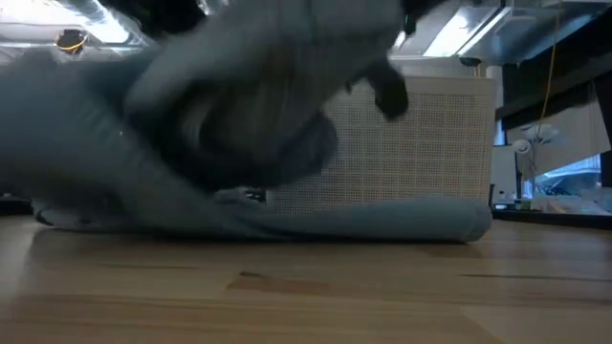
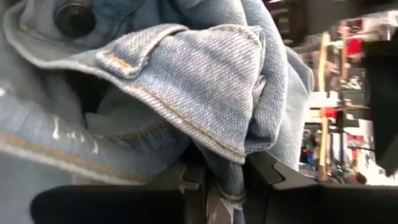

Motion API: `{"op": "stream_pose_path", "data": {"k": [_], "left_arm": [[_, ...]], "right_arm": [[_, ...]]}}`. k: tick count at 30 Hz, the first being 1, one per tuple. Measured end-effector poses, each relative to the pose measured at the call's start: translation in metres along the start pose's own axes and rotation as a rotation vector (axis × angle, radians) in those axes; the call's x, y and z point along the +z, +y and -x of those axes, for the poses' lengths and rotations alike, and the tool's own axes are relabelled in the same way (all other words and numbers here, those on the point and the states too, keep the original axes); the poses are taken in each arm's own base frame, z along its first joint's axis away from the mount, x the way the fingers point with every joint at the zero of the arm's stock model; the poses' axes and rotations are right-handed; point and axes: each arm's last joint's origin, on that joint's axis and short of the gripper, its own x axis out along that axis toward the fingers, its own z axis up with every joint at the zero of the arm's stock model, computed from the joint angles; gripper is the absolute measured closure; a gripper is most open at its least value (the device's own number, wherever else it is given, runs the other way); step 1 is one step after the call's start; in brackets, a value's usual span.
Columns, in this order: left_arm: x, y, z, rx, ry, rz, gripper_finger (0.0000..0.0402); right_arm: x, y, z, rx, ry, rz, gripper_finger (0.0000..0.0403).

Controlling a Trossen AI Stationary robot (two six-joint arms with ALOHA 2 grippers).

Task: Sort clothes
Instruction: Put the blue pants into the white laundry bin

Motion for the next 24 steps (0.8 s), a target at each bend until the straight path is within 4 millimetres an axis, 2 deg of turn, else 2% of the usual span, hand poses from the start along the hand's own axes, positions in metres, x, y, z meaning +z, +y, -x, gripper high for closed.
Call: {"op": "stream_pose_path", "data": {"k": [5, 8, 21, 24], "left_arm": [[-0.003, 0.001, 0.018, 0.092, -0.008, -0.025, 0.0247], [-0.004, 0.001, 0.024, 0.118, -0.012, -0.039, 0.0247], [-0.005, -0.001, 0.027, 0.171, -0.026, -0.06, 0.0247], [-0.004, -0.001, 0.027, 0.172, -0.027, -0.056, 0.0247]], "right_arm": [[0.001, -0.029, 0.032, -0.081, -0.041, -0.053, 0.0342], [0.001, -0.051, 0.057, -0.17, -0.057, -0.073, 0.0342], [-0.023, -0.134, 0.174, -0.564, -0.007, -0.174, 0.0342], [-0.025, -0.154, 0.196, -0.644, 0.032, -0.171, 0.0342]]}}
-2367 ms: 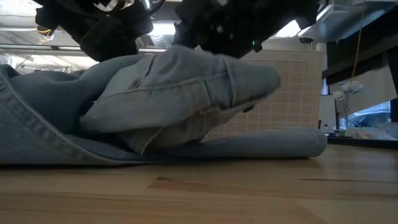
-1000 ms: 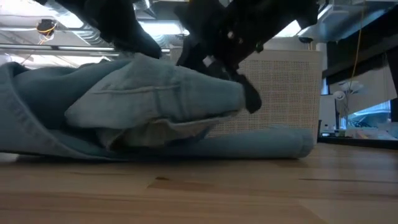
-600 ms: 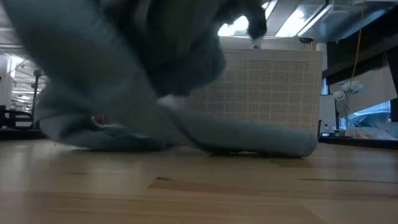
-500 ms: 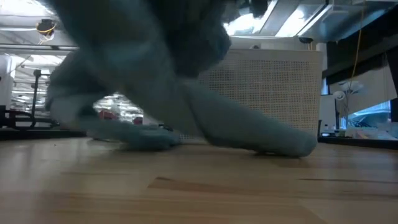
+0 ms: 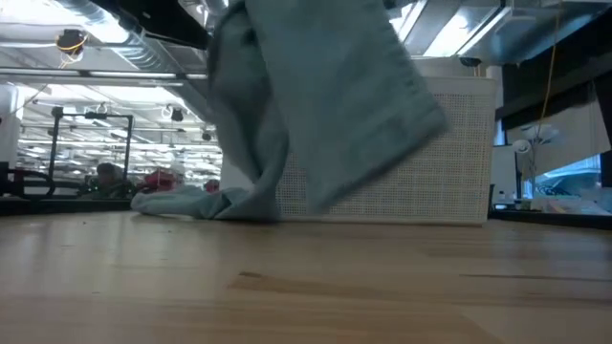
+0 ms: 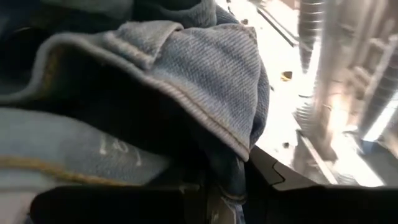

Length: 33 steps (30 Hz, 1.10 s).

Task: Sort clothes
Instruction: Put the blue pants into the white laundry bin

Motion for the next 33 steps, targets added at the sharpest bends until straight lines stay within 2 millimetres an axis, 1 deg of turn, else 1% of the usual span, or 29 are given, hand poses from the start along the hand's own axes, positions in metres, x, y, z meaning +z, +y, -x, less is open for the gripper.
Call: {"op": "stream_pose_path", "data": {"k": [2, 5, 12, 16, 20, 23, 26, 30, 33], "left_arm": [[0.0, 0.0, 0.0, -0.001, 0.002, -0.003, 0.0247], [0.0, 0.0, 0.0, -0.001, 0.001, 0.002, 0.0247], [0.0, 0.0, 0.0, -0.001, 0.001, 0.005, 0.0247], [0.0, 0.0, 0.0, -0.001, 0.001, 0.005, 0.0247], [0.0, 0.0, 0.0, -0.001, 0.001, -0.003, 0.0247], [0.0, 0.0, 0.0, 0.0, 0.001, -0.005, 0.0247], [0.0, 0.0, 0.0, 0.0, 0.001, -0.006, 0.0247], [0.0, 0.0, 0.0, -0.001, 0.001, -0.003, 0.0247], [0.0, 0.0, -0.001, 0.002, 0.002, -0.002, 0.0247]], "right_arm": [[0.002, -0.017, 0.002, -0.043, 0.022, 0.027, 0.0342], [0.002, -0.048, 0.003, -0.123, 0.056, 0.046, 0.0342], [-0.014, -0.119, 0.004, -0.308, 0.157, 0.02, 0.0342], [-0.024, -0.151, 0.01, -0.398, 0.2, 0.005, 0.0342], [-0.029, -0.174, 0.021, -0.476, 0.311, 0.028, 0.0342], [-0.031, -0.18, 0.026, -0.495, 0.394, 0.066, 0.0342], [-0.04, -0.179, 0.021, -0.464, 0.534, 0.136, 0.0342], [-0.06, -0.162, 0.005, -0.378, 0.674, 0.19, 0.0342], [-0.083, -0.145, -0.01, -0.315, 0.756, 0.195, 0.0342]]}}
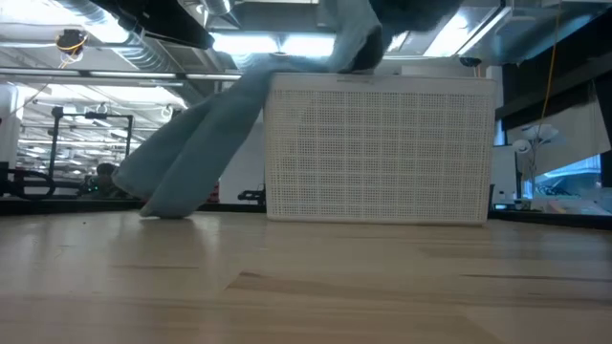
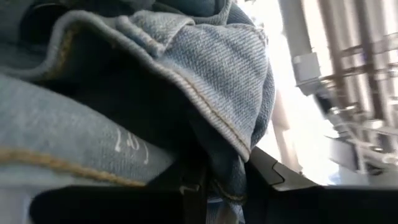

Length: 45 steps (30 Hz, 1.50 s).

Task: Sort clothes
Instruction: Put the blue pants into the white laundry bin

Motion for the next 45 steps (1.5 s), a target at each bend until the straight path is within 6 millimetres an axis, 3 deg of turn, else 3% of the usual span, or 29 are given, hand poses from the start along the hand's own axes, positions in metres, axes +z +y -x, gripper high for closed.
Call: {"op": "stream_pose_path", "data": {"k": [6, 9, 16, 22, 27, 31, 37, 42, 45], "left_arm": [[0.0, 0.0, 0.0, 0.0, 0.0, 0.0, 0.0247], [0.0, 0.0, 0.0, 0.0, 0.0, -0.005, 0.0247], [0.0, 0.0, 0.0, 0.0, 0.0, -0.001, 0.0247], [0.0, 0.0, 0.0, 0.001, 0.001, -0.001, 0.0247], [0.0, 0.0, 0.0, 0.001, 0.001, 0.0, 0.0247], [0.0, 0.0, 0.0, 0.0, 0.001, 0.008, 0.0247], [-0.002, 0.0, 0.0, 0.0, 0.013, 0.009, 0.0247], [-0.005, 0.001, 0.0, 0.003, 0.032, 0.008, 0.0247], [-0.006, 0.001, 0.0, 0.004, 0.038, 0.012, 0.0247]], "right_arm": [[-0.01, 0.06, -0.028, 0.171, 0.01, -0.061, 0.0342], [-0.01, 0.091, -0.035, 0.27, -0.02, -0.145, 0.0342], [-0.013, 0.17, -0.05, 0.499, -0.015, -0.155, 0.0336], [-0.01, 0.206, -0.053, 0.629, -0.017, -0.14, 0.0324], [-0.01, 0.21, -0.052, 0.678, -0.026, -0.158, 0.0265], [-0.011, 0.199, -0.05, 0.722, 0.0, -0.135, 0.0197], [-0.007, 0.153, -0.033, 0.799, 0.013, -0.082, 0.0132], [0.001, 0.102, -0.008, 0.81, -0.057, -0.126, 0.0122], [0.01, 0.085, 0.009, 0.809, -0.139, -0.15, 0.0121]]}}
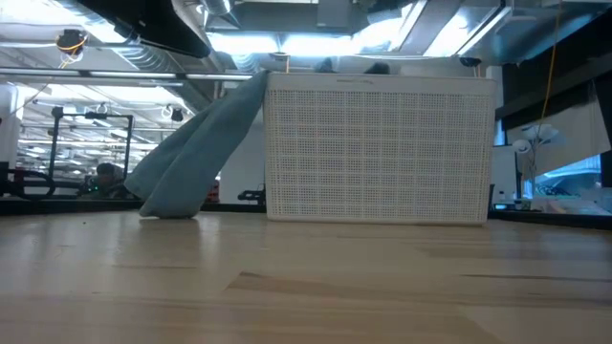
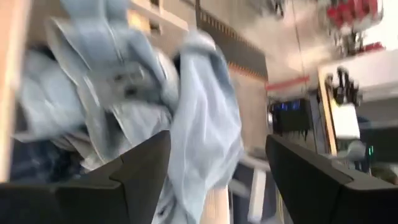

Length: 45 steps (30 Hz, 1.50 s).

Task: Sort clothes
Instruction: Put the blue pants into the white laundry bin

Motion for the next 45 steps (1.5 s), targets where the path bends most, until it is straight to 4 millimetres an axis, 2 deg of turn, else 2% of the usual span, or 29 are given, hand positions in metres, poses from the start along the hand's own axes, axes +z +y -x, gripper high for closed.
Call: {"op": "stream_pose_path", "data": {"k": [4, 10, 16, 20, 25, 30, 35, 45], "left_arm": [[0.0, 0.0, 0.0, 0.0, 0.0, 0.0, 0.0247], [0.0, 0.0, 0.0, 0.0, -0.001, 0.002, 0.0247], [0.0, 0.0, 0.0, 0.001, 0.0, -0.008, 0.0247], [0.0, 0.0, 0.0, 0.001, 0.001, -0.036, 0.0247], [-0.001, 0.0, 0.0, 0.003, 0.003, -0.052, 0.0247], [-0.002, 0.001, 0.0, 0.006, 0.015, -0.073, 0.0247], [-0.005, 0.001, 0.0, 0.009, 0.03, -0.082, 0.0247], [-0.005, 0.001, 0.0, 0.009, 0.028, -0.073, 0.0247]], "right_arm": [[0.017, 0.017, 0.014, 0.071, -0.14, 0.04, 0.0121], [0.05, 0.072, -0.003, 0.152, -0.281, 0.229, 0.0121], [0.086, 0.134, -0.039, 0.185, -0.389, 0.434, 0.012], [0.104, 0.171, -0.069, 0.065, -0.321, 0.59, 0.012], [0.115, 0.213, -0.115, -0.025, -0.225, 0.735, 0.012], [0.119, 0.225, -0.149, -0.143, -0.139, 0.753, 0.012], [0.113, 0.219, -0.172, -0.205, -0.035, 0.772, 0.012], [0.108, 0.198, -0.19, -0.22, -0.034, 0.679, 0.0123]]}}
